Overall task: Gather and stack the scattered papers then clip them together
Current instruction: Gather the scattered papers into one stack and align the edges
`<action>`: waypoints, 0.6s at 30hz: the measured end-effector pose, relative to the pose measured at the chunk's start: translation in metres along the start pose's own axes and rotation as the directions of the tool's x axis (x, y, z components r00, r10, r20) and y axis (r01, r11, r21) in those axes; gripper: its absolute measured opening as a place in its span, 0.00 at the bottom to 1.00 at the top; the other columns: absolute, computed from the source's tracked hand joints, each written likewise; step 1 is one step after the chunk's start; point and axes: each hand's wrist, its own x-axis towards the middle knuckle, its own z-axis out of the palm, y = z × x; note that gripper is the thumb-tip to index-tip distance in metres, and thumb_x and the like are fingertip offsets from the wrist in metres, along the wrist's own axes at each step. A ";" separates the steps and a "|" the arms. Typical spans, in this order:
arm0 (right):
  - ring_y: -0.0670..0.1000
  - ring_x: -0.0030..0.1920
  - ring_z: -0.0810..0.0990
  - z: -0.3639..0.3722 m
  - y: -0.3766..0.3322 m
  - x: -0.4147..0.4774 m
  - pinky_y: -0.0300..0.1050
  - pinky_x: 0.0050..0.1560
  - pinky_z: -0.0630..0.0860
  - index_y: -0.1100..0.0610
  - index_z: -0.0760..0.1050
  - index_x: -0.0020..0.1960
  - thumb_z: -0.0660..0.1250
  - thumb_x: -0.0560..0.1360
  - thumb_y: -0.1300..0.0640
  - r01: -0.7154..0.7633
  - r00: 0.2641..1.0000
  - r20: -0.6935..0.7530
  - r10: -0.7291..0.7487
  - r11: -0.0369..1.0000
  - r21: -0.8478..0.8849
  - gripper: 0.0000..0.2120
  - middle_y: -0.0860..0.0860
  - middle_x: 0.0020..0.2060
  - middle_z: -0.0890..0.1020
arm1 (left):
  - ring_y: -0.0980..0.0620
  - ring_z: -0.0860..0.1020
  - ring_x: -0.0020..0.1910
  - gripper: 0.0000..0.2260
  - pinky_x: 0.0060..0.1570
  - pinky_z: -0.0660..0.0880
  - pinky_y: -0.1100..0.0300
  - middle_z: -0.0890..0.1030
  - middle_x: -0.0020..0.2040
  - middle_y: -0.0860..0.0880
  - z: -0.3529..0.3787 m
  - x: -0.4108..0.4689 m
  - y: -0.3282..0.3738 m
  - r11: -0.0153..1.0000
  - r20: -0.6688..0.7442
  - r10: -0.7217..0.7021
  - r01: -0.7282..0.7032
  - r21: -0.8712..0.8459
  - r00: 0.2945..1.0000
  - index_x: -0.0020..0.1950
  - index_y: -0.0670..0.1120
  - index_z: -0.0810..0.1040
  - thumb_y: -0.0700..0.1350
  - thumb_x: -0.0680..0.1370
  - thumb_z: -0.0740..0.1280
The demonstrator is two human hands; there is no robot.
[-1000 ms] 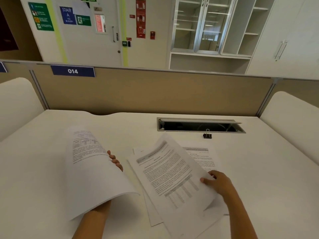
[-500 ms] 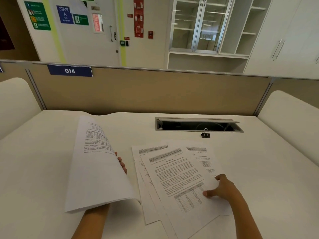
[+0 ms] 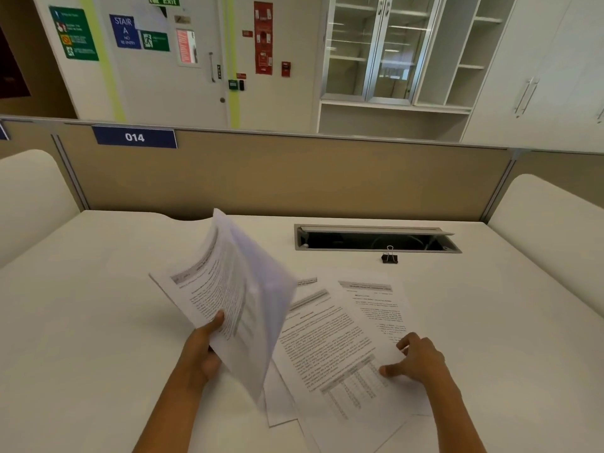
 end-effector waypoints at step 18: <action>0.52 0.48 0.79 -0.001 -0.001 -0.011 0.45 0.51 0.76 0.55 0.77 0.53 0.77 0.62 0.47 -0.001 0.998 0.063 -0.002 0.999 0.036 0.24 0.51 0.47 0.80 | 0.49 0.84 0.46 0.15 0.40 0.82 0.54 0.82 0.55 0.47 -0.001 -0.005 0.003 0.996 0.019 0.007 -0.006 -0.091 1.000 0.65 0.47 0.72 0.39 0.80 0.58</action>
